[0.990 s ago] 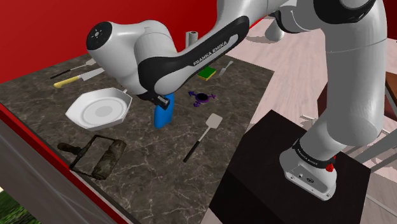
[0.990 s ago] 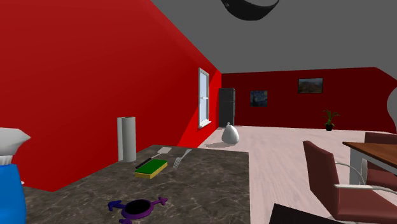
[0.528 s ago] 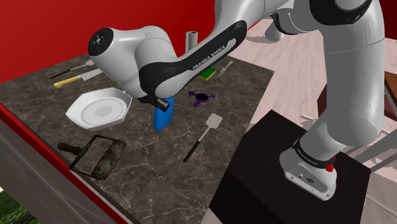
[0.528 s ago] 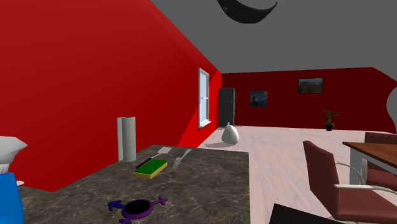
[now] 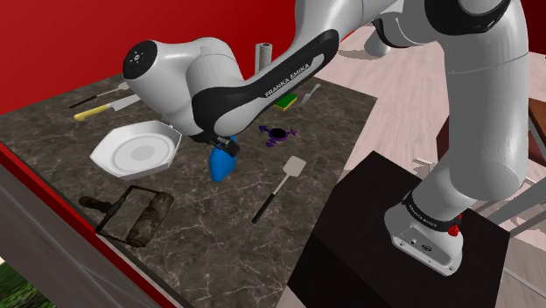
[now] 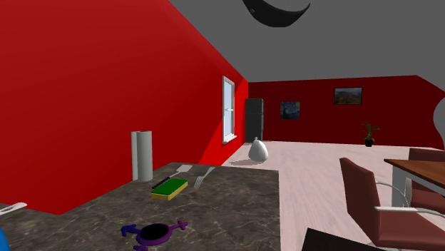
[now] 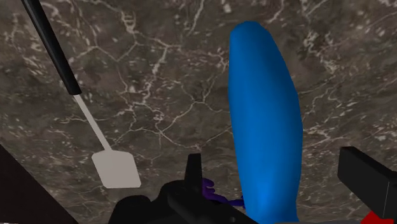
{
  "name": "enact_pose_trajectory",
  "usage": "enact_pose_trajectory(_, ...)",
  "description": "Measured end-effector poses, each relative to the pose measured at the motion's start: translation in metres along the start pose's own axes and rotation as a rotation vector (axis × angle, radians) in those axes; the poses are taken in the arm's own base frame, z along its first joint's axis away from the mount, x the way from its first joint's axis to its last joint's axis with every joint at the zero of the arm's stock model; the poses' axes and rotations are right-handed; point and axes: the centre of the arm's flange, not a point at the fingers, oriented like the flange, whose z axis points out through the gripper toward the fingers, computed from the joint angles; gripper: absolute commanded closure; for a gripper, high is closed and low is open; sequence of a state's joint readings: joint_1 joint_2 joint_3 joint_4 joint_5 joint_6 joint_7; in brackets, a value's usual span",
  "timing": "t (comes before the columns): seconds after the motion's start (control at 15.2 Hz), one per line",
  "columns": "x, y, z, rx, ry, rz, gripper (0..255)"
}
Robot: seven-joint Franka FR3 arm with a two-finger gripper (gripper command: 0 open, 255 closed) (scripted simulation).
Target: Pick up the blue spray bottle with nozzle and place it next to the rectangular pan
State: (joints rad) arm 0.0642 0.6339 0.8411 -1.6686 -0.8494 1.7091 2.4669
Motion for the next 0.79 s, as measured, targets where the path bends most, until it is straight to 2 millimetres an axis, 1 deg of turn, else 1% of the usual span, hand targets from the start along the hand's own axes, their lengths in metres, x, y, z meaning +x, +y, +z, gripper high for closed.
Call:
enact_pose_trajectory(0.07, 0.0, 0.0, -0.001, 0.0, 0.0, 0.0, 0)
enact_pose_trajectory(0.13, 0.0, 0.0, -0.008, 0.0, 0.0, 0.0, 0)
enact_pose_trajectory(0.33, 0.0, -0.001, -0.04, 0.001, 0.0, 0.0, 0)
enact_pose_trajectory(0.4, 0.0, -0.001, -0.046, 0.001, 0.0, 0.0, 0)
enact_pose_trajectory(0.53, 0.0, 0.0, -0.05, 0.0, 0.0, 0.0, 0)
enact_pose_trajectory(0.79, 0.0, 0.0, -0.051, 0.0, 0.0, 0.0, 0)
